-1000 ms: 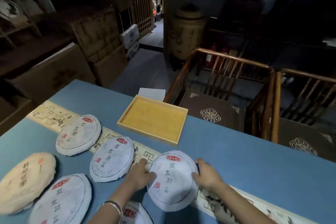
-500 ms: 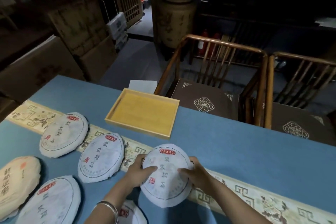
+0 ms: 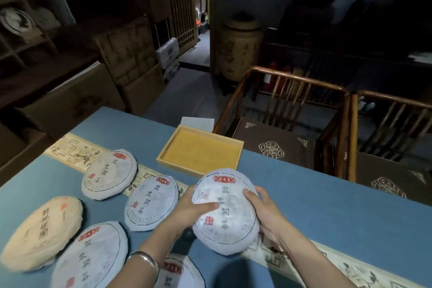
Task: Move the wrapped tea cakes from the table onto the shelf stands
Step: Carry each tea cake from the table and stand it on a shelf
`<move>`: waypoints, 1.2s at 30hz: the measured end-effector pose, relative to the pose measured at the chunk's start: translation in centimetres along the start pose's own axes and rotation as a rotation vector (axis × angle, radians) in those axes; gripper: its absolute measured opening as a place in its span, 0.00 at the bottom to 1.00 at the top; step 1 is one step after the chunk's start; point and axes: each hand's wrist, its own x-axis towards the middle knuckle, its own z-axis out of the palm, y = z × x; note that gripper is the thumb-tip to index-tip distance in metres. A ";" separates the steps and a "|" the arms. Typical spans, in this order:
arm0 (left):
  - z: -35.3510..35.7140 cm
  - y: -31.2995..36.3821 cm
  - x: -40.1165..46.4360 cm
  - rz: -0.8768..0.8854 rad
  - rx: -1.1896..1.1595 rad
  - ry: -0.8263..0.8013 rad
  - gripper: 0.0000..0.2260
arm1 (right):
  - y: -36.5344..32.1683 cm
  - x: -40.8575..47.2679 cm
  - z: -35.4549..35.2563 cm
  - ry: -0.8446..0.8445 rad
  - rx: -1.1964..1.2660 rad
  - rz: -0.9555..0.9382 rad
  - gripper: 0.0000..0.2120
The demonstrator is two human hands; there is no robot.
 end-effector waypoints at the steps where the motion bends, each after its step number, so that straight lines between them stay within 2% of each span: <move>1: -0.3 0.2 -0.5 0.020 -0.033 0.004 0.34 | -0.4 -0.4 0.5 -0.004 -0.001 -0.020 0.15; 7: -2.6 1.1 -5.5 0.151 -0.221 0.018 0.29 | -2.6 -4.0 3.4 -0.095 0.063 -0.070 0.18; 10: -3.7 1.6 -8.7 0.219 -0.329 0.101 0.30 | -3.3 -7.2 4.8 -0.122 0.142 -0.096 0.22; 13: -5.2 2.8 -12.3 0.313 -0.324 0.272 0.34 | -3.4 -11.6 6.2 -0.044 0.177 -0.137 0.23; 15: -6.4 3.6 -14.7 0.386 -0.289 0.352 0.34 | -2.9 -14.9 8.0 -0.093 0.165 -0.148 0.22; 20: -8.2 4.6 -21.3 0.484 -0.302 0.359 0.31 | -2.5 -21.8 14.1 -0.233 0.251 -0.290 0.27; 23: -9.1 4.9 -25.3 0.516 -0.352 0.305 0.31 | -2.3 -24.7 16.3 -0.218 0.276 -0.436 0.29; 29: -10.2 4.8 -32.7 0.541 -0.375 0.246 0.31 | -2.0 -28.9 17.9 -0.287 0.379 -0.517 0.31; 33: -10.0 3.7 -37.2 0.502 -0.315 0.395 0.34 | -2.7 -31.0 18.1 -0.323 0.343 -0.612 0.28; 36: -8.9 1.9 -39.9 0.475 -0.398 0.451 0.35 | -3.0 -32.2 17.8 -0.373 0.342 -0.643 0.27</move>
